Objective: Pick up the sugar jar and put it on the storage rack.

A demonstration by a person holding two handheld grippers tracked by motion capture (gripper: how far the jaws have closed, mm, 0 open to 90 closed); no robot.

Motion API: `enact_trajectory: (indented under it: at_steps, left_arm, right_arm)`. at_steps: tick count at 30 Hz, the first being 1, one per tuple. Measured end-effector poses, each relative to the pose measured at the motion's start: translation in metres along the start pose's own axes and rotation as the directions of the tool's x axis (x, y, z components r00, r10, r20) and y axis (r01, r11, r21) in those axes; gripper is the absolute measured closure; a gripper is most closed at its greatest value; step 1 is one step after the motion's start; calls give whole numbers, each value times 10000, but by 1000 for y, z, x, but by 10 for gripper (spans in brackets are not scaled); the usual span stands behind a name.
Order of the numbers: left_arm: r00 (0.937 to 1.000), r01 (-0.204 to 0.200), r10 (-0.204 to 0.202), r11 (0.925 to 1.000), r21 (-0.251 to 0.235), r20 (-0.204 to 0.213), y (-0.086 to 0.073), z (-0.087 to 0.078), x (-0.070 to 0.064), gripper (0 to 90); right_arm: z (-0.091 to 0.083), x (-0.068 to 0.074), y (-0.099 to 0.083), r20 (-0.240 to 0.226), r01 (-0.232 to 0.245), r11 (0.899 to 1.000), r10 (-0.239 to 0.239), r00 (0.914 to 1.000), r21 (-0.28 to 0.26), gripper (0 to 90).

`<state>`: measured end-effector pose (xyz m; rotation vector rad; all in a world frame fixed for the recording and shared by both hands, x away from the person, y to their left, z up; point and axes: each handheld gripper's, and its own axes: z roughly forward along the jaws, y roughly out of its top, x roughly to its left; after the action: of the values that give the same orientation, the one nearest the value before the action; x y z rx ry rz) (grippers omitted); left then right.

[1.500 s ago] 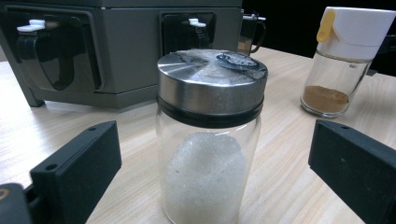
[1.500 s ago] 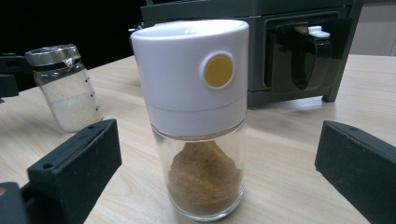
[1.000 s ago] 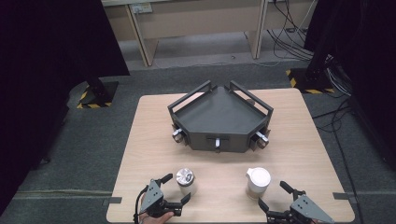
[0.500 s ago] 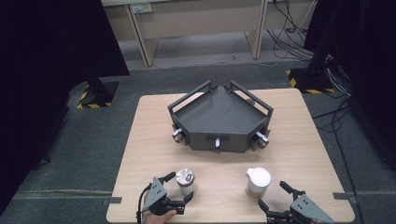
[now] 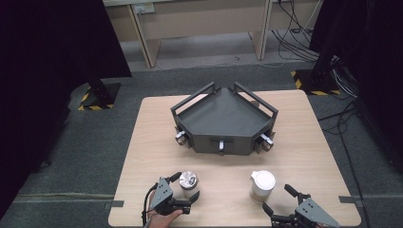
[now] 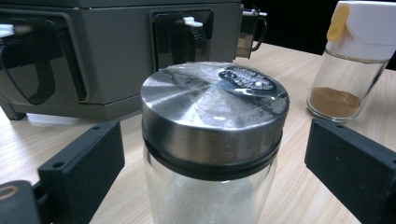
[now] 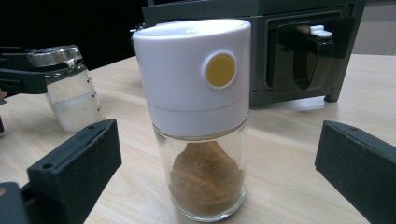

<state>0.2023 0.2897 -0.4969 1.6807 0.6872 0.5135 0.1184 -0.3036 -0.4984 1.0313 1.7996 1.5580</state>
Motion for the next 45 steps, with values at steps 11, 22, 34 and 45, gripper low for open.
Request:
enact_trajectory:
  at_steps: [11, 22, 34, 45]
  left_arm:
    - [9999, -53, 52, 9999, 134, 87, 1, 4, 2, 101]
    - [10000, -57, 56, 9994, 345, 29, 4, 6, 3, 192]
    - [9999, -160, 160, 9985, 528, 18, 5, 8, 4, 300]
    - [9997, -232, 236, 9983, 528, -69, 6, 9, 1, 307]
  right_arm:
    - [0, 0, 0, -12, -26, 10000, 26, 10000, -1, 6]
    - [1, 0, 0, -27, -51, 10000, 51, 10000, 10, 6]
    - [1, 0, 0, -21, -60, 10000, 60, 10000, 10, 6]
    - [1, 0, 0, -32, -40, 10000, 40, 10000, 13, 6]
